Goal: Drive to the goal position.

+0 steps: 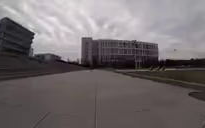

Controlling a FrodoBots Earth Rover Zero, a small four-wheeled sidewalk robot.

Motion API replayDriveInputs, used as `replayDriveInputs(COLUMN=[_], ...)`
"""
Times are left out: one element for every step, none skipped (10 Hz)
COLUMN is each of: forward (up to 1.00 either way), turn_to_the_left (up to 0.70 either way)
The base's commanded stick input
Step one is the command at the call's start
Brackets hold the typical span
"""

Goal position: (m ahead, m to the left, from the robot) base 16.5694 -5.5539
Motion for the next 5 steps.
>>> replayDriveInputs(forward=[0.7, 0.7, 0.7, 0.7, 0.7], turn_to_the_left=[0.35, 0.35, 0.35, 0.35, 0.35])
